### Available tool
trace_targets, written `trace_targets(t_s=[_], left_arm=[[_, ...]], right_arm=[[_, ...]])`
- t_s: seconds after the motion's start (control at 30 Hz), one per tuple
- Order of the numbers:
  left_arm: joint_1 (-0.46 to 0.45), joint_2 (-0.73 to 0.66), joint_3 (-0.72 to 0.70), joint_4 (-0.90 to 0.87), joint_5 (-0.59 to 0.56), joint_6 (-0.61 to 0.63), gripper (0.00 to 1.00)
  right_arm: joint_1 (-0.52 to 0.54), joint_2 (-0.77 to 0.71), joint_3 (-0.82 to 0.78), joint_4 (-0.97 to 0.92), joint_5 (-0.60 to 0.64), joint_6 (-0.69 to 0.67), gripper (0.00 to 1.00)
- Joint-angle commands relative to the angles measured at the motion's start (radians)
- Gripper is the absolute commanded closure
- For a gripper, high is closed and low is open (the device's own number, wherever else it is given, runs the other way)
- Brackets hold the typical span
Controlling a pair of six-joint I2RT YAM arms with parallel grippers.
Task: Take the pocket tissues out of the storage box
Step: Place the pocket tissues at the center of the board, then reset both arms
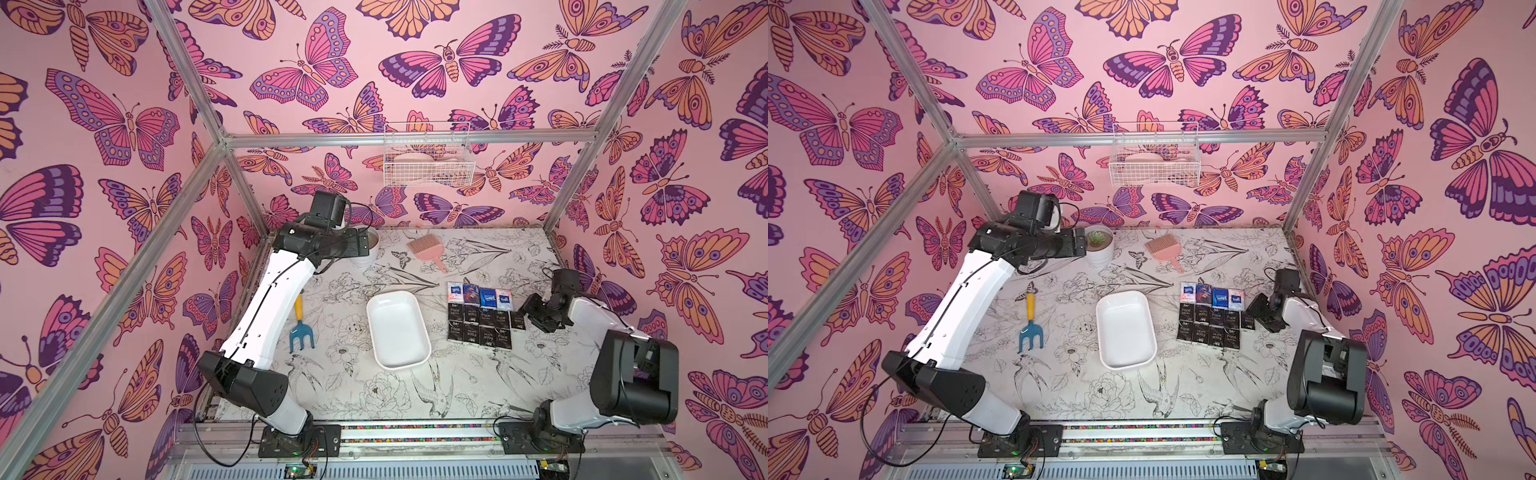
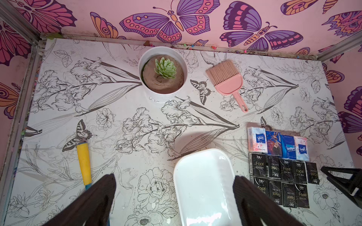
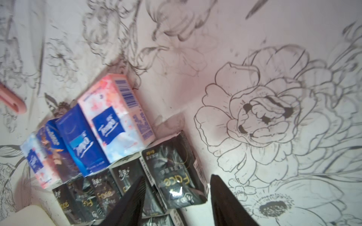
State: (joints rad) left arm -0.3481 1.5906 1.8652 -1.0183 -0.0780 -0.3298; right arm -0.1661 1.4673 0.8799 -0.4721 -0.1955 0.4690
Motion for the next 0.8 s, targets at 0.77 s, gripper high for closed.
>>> trace_targets(t_s=[0.77], left_arm=[[0.188,-0.265,-0.899,0.818,-0.258,0.195,0.00]], right_arm=[[0.212,-0.089,-0.450,1.124,0.341,-0.436,0.01]])
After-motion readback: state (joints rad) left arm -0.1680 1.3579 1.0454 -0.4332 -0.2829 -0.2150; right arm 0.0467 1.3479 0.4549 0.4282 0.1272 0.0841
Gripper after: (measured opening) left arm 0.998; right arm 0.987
